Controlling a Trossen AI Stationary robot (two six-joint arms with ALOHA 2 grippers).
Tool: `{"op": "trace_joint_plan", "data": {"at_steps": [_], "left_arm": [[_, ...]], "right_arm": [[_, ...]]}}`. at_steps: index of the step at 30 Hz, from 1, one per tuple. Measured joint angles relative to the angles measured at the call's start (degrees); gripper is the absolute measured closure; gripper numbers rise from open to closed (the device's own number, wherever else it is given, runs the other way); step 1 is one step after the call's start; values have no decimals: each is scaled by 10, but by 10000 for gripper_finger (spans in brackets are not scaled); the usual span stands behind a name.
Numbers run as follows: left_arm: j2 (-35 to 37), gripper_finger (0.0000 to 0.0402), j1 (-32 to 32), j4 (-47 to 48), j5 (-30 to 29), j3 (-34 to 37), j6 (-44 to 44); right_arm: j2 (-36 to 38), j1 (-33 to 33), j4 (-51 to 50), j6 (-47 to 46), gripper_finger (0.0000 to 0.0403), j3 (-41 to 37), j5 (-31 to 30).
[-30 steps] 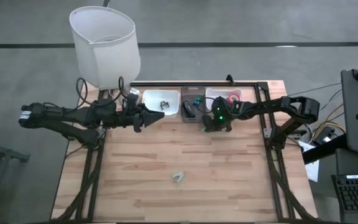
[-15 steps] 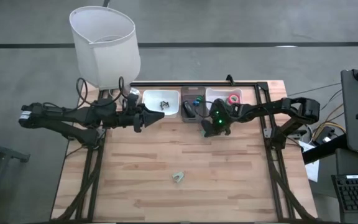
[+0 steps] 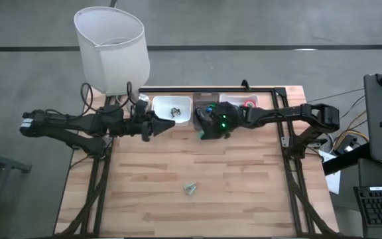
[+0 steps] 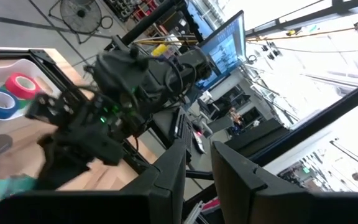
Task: Pick and place Stapler, Stapler remover, tape
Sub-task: Put the top light blue staple remover into the left white bin
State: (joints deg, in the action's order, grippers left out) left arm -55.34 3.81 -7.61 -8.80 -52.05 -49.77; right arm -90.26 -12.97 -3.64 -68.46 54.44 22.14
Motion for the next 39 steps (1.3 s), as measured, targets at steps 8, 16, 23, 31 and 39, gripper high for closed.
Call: {"op": "trace_joint_plan", "data": {"at_steps": [8,16,23,31,39], "left_arm": [[9,321,0,-3,4,0,-2],[11,321,0,-1,4,0,-3],[11,321,0,0,4,0,-3],[12,321,0,5,4,0,-12],[12,321,1,12,4,0,-12]], "right_arm": [[-110,-15,-2,61,395,159,-12],[-250,-72,-48,94,395,325,-7],[-326,-94,-113,117,394,439,24],[-340,-100,-203,156,394,481,-4],[-342,-109,-223,161,394,463,-15]]}}
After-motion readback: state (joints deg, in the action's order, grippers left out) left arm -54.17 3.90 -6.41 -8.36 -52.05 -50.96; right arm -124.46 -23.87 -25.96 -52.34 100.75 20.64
